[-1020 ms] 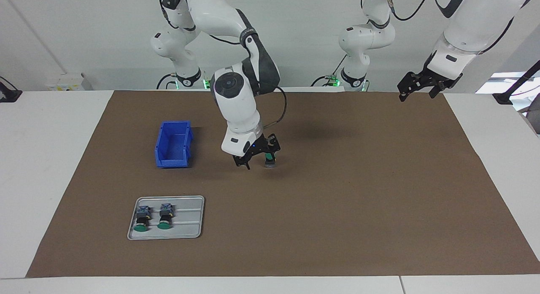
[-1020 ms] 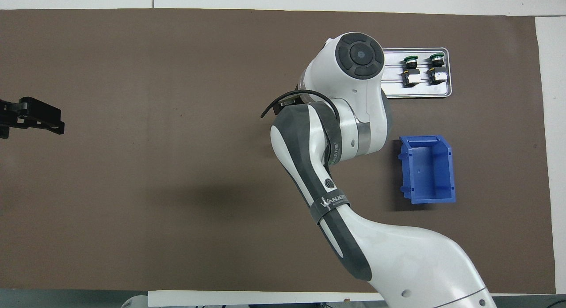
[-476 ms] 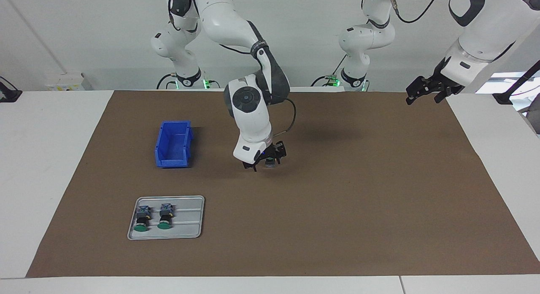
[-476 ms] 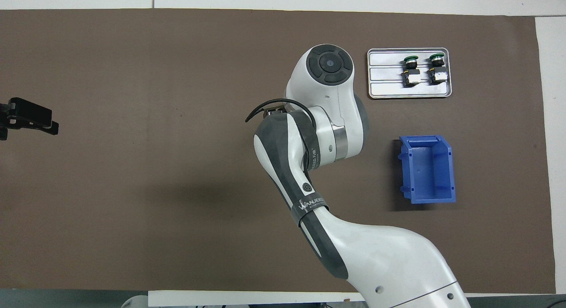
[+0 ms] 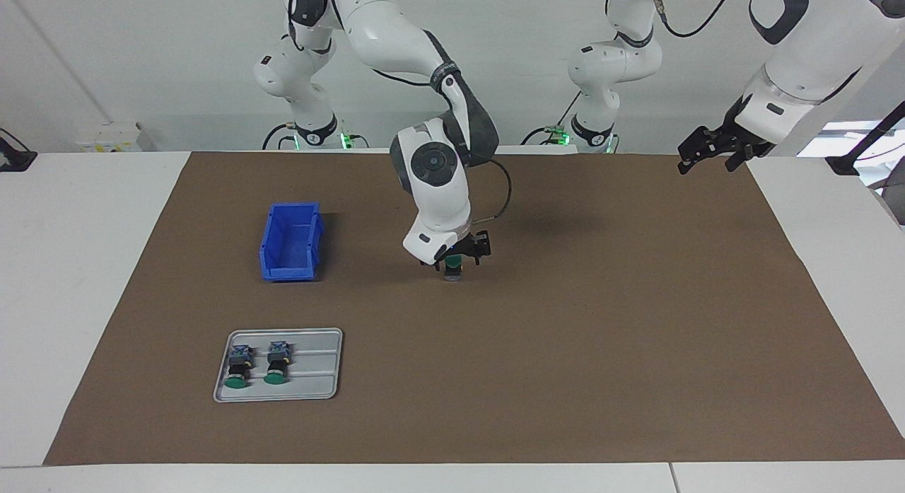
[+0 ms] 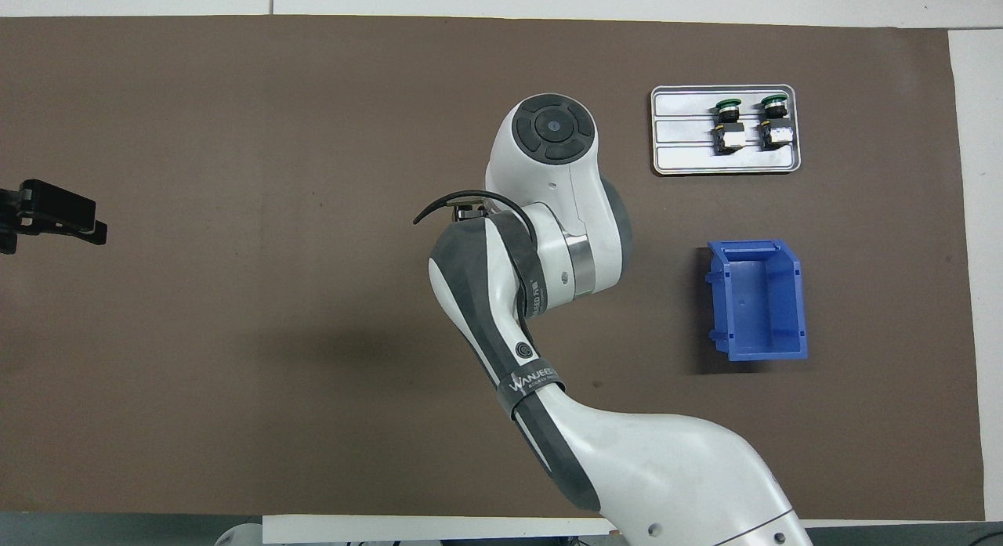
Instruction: Place and press button with both arms
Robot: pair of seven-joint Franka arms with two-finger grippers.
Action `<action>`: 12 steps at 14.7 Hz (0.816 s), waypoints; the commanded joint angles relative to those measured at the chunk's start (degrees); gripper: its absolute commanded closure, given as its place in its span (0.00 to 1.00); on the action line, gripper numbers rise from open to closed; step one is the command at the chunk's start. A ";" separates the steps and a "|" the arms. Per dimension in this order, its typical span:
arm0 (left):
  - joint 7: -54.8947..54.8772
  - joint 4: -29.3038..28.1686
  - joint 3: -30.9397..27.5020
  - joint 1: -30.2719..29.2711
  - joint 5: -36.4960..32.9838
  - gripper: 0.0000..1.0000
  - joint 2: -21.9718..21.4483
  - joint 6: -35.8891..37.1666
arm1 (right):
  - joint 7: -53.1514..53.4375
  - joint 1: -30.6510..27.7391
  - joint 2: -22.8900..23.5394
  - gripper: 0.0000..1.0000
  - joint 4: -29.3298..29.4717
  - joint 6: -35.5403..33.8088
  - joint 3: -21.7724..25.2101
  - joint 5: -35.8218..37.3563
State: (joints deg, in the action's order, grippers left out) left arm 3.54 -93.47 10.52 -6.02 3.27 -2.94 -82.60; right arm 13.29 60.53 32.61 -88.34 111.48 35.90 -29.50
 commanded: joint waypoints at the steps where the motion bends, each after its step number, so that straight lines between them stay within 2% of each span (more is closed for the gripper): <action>1: -0.99 -2.77 -0.06 -0.31 0.86 0.00 -2.07 -1.51 | 0.68 0.64 2.37 0.12 0.27 -0.12 0.14 -0.47; 5: -1.08 -2.77 -0.15 -0.31 0.95 0.00 -2.16 -1.78 | 0.77 0.90 2.28 0.15 -0.95 -1.79 0.31 -0.30; 12: -1.08 -3.56 -0.33 0.13 0.95 0.00 -1.99 -1.86 | 0.77 0.82 2.20 0.42 -0.78 -3.20 0.40 -0.21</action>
State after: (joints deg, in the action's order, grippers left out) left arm 3.39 -94.12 10.50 -6.01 3.57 -2.95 -82.68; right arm 13.32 61.21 35.27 -88.75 108.94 36.12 -29.49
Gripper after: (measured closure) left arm 0.000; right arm 0.357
